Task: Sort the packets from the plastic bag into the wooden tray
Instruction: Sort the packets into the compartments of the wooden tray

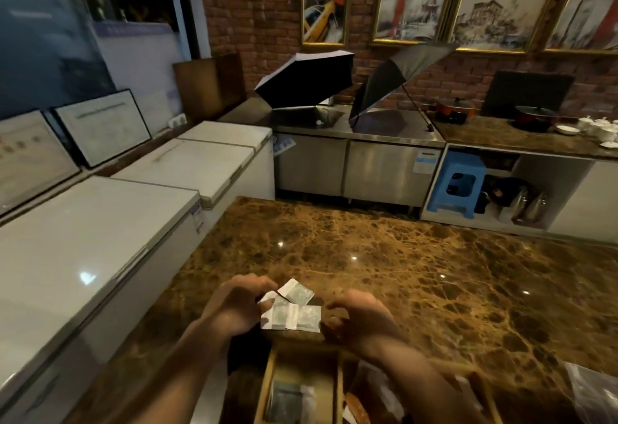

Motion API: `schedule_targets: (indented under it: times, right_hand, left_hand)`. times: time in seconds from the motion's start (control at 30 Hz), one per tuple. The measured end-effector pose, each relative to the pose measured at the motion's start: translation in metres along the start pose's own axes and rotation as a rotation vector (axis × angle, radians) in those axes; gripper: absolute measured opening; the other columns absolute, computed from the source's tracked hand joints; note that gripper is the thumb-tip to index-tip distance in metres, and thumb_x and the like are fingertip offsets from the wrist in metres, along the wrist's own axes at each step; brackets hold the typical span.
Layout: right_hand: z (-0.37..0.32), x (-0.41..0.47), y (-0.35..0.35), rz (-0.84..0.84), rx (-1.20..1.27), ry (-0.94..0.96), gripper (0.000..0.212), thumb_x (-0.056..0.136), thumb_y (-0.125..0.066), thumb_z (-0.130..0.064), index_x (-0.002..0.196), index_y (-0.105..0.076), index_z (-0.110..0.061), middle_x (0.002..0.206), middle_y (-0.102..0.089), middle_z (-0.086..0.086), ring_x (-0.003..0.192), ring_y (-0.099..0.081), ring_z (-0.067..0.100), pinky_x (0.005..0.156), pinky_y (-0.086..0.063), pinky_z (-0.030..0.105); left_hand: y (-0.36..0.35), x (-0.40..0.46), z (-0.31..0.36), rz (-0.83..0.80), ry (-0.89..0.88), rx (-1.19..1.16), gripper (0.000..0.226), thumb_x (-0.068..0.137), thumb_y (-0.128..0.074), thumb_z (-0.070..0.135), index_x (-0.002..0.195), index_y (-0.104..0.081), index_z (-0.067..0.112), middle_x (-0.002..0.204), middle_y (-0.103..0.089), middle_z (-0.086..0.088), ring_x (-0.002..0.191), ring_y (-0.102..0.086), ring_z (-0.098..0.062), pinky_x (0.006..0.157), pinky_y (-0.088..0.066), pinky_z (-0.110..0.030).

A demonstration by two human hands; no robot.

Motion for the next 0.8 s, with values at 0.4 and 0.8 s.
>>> schedule_targets:
  times: [0.4, 0.8]
  right_hand:
    - [-0.033, 0.047, -0.05, -0.087, -0.094, -0.031, 0.035, 0.1, -0.047, -0.035, 0.133, -0.057, -0.029, 0.131, -0.06, 0.006, 0.123, -0.053, 0.027, 0.098, -0.044, 0.038]
    - [-0.027, 0.038, -0.013, 0.127, 0.187, -0.114, 0.021, 0.084, -0.057, -0.015, 0.099, -0.065, -0.028, 0.106, -0.065, -0.001, 0.102, -0.058, 0.022, 0.087, -0.048, 0.036]
  left_hand:
    - [-0.032, -0.008, -0.004, 0.046, -0.226, 0.081, 0.048, 0.08, -0.073, 0.05, 0.124, -0.064, 0.032, 0.126, -0.061, 0.012, 0.12, -0.051, -0.012, 0.098, -0.036, -0.028]
    - [0.014, -0.005, -0.023, 0.139, 0.063, -0.376, 0.022, 0.082, -0.075, 0.022, 0.082, -0.056, 0.032, 0.071, -0.064, 0.01, 0.065, -0.061, -0.007, 0.067, -0.054, -0.037]
Point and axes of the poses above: each hand's wrist, its own x-axis towards the middle knuckle, its own y-axis out of the back of the hand, z = x × y, the point moved 9 cm from there along x, towards the middle knuckle
